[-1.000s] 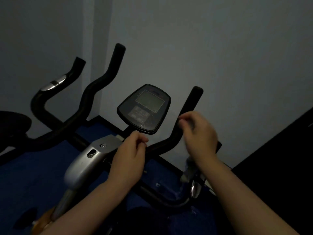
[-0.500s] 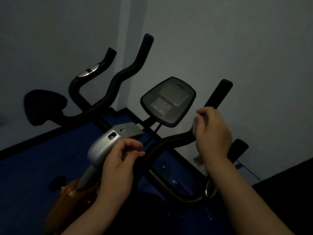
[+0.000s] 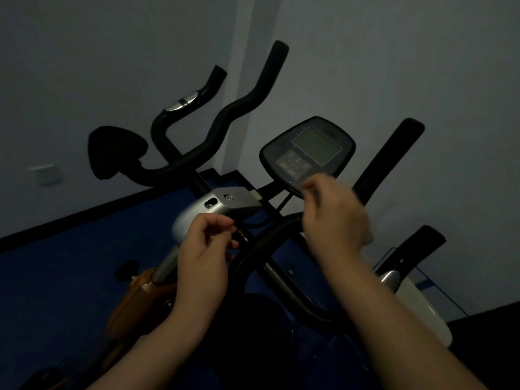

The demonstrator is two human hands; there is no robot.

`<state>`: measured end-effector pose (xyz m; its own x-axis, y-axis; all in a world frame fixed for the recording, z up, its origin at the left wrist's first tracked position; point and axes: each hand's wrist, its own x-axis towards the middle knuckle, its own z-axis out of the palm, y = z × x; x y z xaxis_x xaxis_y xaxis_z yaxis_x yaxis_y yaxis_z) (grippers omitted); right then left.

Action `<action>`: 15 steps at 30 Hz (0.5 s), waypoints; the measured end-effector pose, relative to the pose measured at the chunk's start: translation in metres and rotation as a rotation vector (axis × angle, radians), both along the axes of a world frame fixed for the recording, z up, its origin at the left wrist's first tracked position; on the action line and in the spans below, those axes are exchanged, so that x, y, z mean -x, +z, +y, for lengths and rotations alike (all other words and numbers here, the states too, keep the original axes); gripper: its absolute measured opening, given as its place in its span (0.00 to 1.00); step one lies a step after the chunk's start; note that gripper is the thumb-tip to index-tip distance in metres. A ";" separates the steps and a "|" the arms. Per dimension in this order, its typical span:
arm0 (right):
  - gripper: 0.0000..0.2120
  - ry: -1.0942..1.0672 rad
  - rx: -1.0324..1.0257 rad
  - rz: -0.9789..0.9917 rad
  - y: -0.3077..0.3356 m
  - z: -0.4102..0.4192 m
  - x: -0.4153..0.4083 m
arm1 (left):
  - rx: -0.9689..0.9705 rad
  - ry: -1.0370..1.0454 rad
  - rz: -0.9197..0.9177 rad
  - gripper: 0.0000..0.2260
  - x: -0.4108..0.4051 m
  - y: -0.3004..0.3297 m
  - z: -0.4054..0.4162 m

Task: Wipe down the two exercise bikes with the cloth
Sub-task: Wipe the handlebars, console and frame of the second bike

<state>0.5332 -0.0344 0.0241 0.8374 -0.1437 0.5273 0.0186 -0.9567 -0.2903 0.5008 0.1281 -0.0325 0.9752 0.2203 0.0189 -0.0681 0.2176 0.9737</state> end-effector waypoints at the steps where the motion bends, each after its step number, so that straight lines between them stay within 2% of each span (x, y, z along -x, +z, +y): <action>1: 0.04 0.068 -0.021 0.012 -0.010 0.014 0.007 | 0.014 0.013 0.009 0.14 0.000 0.000 0.000; 3: 0.04 0.303 -0.025 0.064 -0.024 0.041 0.025 | 0.015 0.018 0.005 0.13 0.000 0.000 0.001; 5: 0.04 0.537 -0.054 0.209 -0.025 0.049 0.036 | 0.006 0.011 -0.010 0.13 0.001 0.000 0.001; 7: 0.04 0.618 -0.176 0.345 -0.010 0.034 0.027 | 0.009 0.008 -0.004 0.15 0.001 0.000 0.001; 9: 0.04 0.457 -0.148 0.221 0.005 0.006 0.011 | -0.012 -0.009 -0.004 0.17 0.001 0.000 0.000; 12: 0.04 0.001 -0.003 -0.113 0.021 -0.033 -0.007 | -0.070 -0.054 -0.014 0.18 0.001 0.001 -0.001; 14: 0.04 -0.173 0.000 -0.143 0.011 -0.025 -0.007 | -0.078 -0.078 -0.007 0.16 0.000 0.001 -0.001; 15: 0.04 -0.167 -0.005 -0.132 0.003 -0.013 -0.004 | -0.079 -0.081 -0.007 0.16 -0.001 0.001 -0.002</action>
